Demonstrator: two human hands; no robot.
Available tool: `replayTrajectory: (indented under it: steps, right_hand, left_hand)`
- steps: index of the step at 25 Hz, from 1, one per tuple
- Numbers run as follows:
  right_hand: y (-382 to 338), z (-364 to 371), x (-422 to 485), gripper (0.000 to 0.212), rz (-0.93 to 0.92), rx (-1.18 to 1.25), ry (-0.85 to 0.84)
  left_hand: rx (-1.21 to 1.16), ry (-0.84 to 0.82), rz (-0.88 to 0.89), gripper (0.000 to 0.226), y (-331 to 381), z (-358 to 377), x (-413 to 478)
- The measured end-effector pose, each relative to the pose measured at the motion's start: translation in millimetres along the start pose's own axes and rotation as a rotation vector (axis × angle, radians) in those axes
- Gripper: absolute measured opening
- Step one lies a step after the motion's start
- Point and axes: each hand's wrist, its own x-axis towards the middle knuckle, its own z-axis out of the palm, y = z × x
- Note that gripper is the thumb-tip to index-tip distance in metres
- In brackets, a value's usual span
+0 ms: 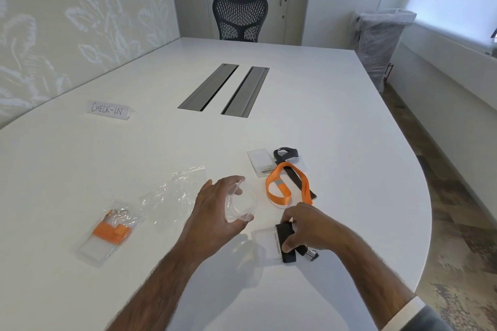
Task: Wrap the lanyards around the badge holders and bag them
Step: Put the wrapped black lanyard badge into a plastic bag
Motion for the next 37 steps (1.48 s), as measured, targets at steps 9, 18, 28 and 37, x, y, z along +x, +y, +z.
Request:
replayTrajectory:
  steps: [9,18,28,37]
  right_hand:
    - [0,-29,-22,0.017,-0.002,0.504,0.112]
    - [-44,-70,-38,0.015,-0.163,0.629,0.184]
    - [-71,-58,-29,0.005,-0.078,0.592,0.351]
    - [-87,-31,-19,0.013,-0.090,0.671,0.438]
  left_hand:
    - [0.002,-0.010,-0.033,0.073,-11,-13,2]
    - [0.119,0.007,0.122,0.074,0,-14,6]
    - [0.180,-0.023,0.227,0.078,6,-13,9]
    - [0.308,-0.074,0.276,0.092,12,-10,21]
